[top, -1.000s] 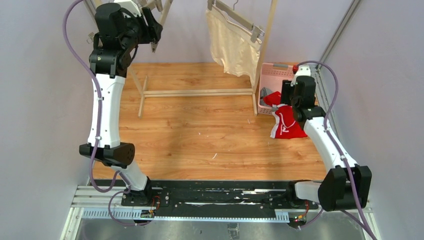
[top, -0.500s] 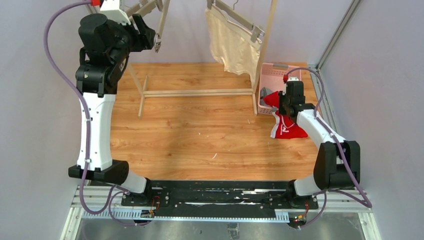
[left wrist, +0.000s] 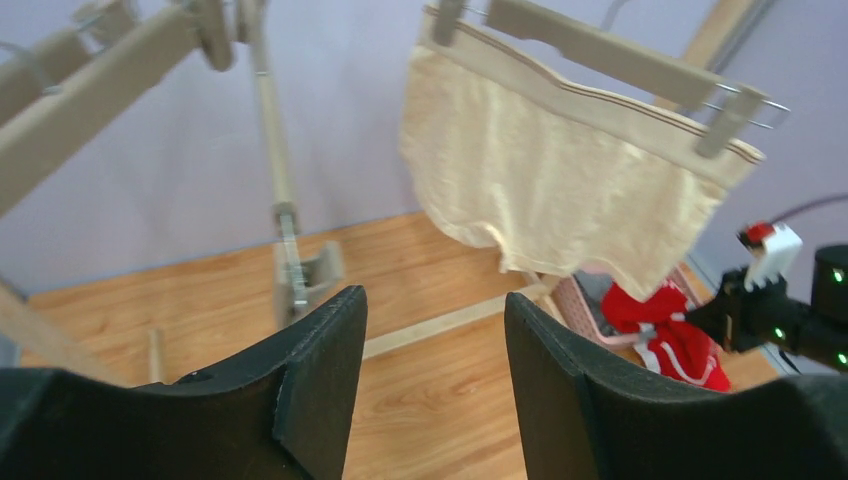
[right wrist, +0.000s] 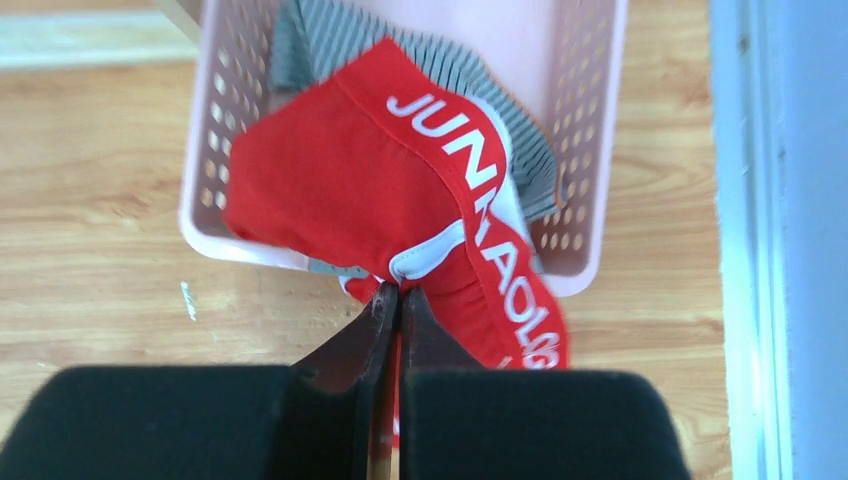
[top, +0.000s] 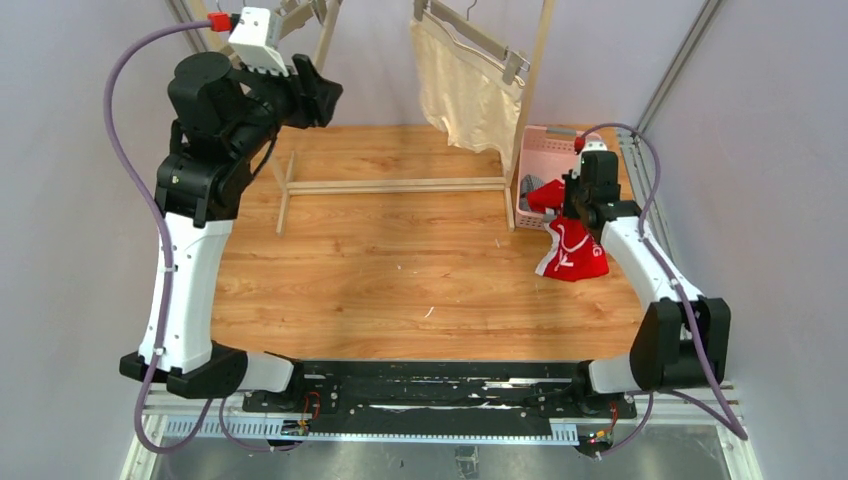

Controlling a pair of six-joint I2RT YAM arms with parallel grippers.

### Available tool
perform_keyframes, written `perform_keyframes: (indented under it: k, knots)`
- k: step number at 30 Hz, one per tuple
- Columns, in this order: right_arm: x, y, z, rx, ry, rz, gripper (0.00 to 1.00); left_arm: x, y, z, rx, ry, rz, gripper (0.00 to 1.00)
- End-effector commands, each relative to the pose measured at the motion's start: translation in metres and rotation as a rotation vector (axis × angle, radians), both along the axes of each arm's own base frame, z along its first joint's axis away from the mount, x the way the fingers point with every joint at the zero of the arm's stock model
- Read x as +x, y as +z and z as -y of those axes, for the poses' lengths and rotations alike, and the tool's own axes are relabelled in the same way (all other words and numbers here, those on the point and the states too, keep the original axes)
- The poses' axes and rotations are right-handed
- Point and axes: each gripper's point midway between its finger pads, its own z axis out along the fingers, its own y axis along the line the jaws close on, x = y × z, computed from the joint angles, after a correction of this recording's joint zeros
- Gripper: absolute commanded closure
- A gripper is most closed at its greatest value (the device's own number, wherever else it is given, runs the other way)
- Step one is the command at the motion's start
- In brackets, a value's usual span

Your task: Remove the underwear clipped to the hanger

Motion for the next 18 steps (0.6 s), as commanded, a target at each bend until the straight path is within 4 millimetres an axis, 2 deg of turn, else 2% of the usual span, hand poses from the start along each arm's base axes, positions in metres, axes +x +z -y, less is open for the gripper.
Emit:
perform_keyframes:
  k: [1, 5, 10, 13, 15, 18]
  knots:
    - [0.011, 0.085, 0.009, -0.022, -0.008, 0.205, 0.99, -0.023, 0.008, 0.033, 0.052, -0.093, 0.045, 0.4]
    - [0.018, 0.138, 0.016, -0.058, -0.026, 0.32, 0.99, -0.031, 0.002, 0.07, 0.078, -0.192, 0.03, 0.38]
    - [0.045, 0.19, 0.027, -0.107, -0.059, 0.426, 0.99, -0.033, -0.004, 0.097, 0.091, -0.259, 0.02, 0.37]
    - [0.066, 0.205, 0.03, -0.114, -0.065, 0.457, 0.99, -0.034, -0.005, 0.109, 0.103, -0.28, 0.021, 0.36]
    - [0.079, 0.205, 0.03, -0.109, -0.061, 0.457, 0.99, -0.033, -0.006, 0.116, 0.109, -0.289, 0.023, 0.35]
    - [0.091, 0.183, 0.03, -0.1, -0.054, 0.412, 0.99, -0.03, -0.005, 0.129, 0.114, -0.304, 0.026, 0.34]
